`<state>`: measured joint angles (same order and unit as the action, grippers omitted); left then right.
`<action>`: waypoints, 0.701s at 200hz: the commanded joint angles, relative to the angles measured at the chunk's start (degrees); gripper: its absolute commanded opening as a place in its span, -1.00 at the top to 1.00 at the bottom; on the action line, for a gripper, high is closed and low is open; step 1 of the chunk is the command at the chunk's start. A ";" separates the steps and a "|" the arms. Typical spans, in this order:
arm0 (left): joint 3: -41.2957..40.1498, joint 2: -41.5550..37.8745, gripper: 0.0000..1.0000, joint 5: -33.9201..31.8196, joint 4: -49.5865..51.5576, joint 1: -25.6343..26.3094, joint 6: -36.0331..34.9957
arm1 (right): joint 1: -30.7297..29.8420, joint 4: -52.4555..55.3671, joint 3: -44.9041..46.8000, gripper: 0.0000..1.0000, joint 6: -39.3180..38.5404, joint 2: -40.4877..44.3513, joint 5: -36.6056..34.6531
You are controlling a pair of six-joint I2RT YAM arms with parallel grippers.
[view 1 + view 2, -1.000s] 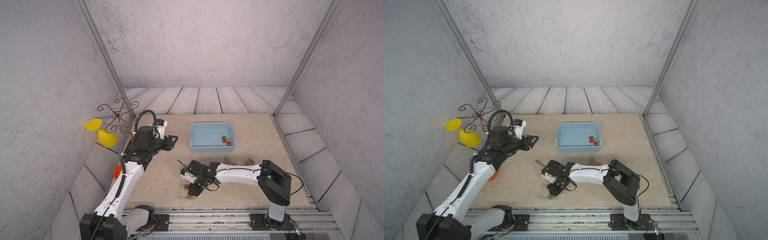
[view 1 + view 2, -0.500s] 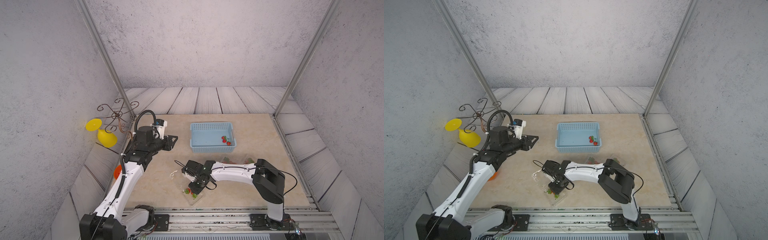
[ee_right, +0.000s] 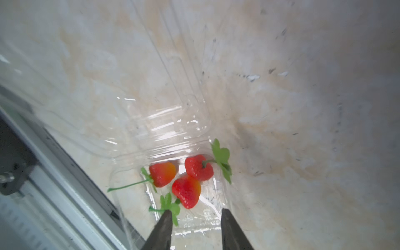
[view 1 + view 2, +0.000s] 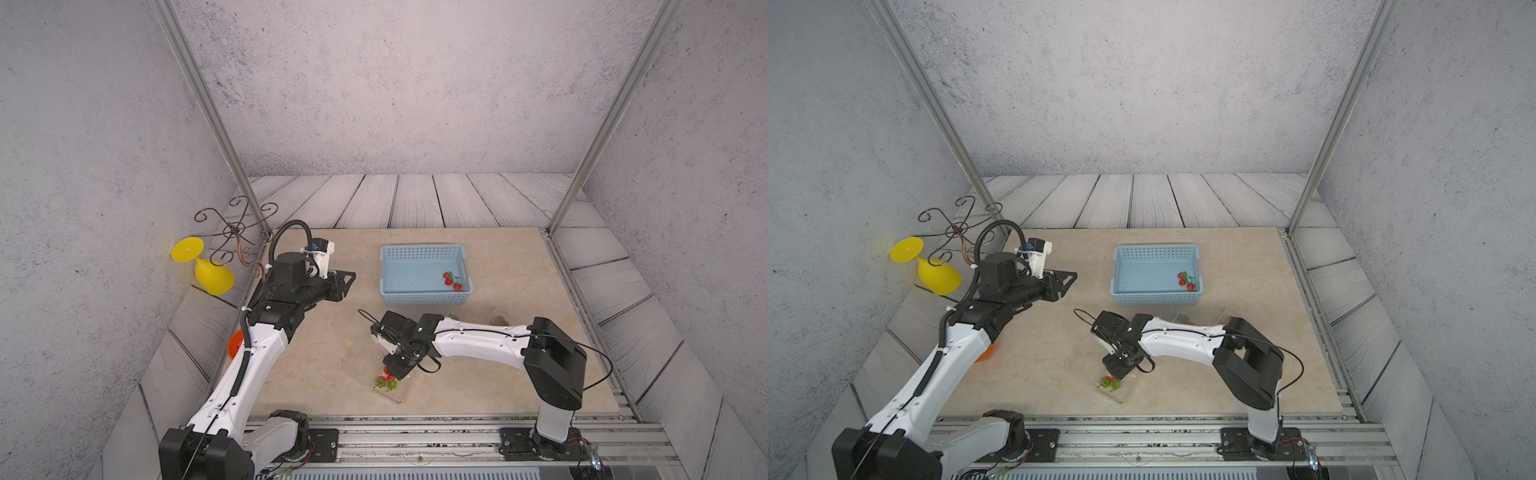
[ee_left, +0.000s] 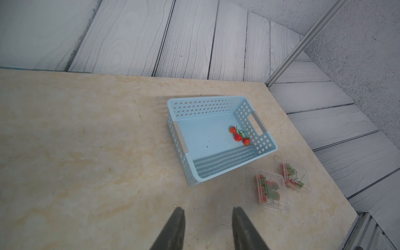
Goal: Pack strawberries into containers
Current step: Place the strawberry in the packing box, then pick up the strawberry from the basket.
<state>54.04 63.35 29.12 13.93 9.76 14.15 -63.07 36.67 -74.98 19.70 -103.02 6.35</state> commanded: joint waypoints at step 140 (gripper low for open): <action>-0.58 -0.80 0.20 -0.92 -0.01 -0.27 -0.57 | 37.23 17.06 -36.41 0.02 -11.40 -20.90 -10.19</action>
<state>54.04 63.00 28.40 13.96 9.76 14.15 -27.40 45.87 -105.49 11.53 -118.02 -0.03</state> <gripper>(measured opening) 0.401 0.480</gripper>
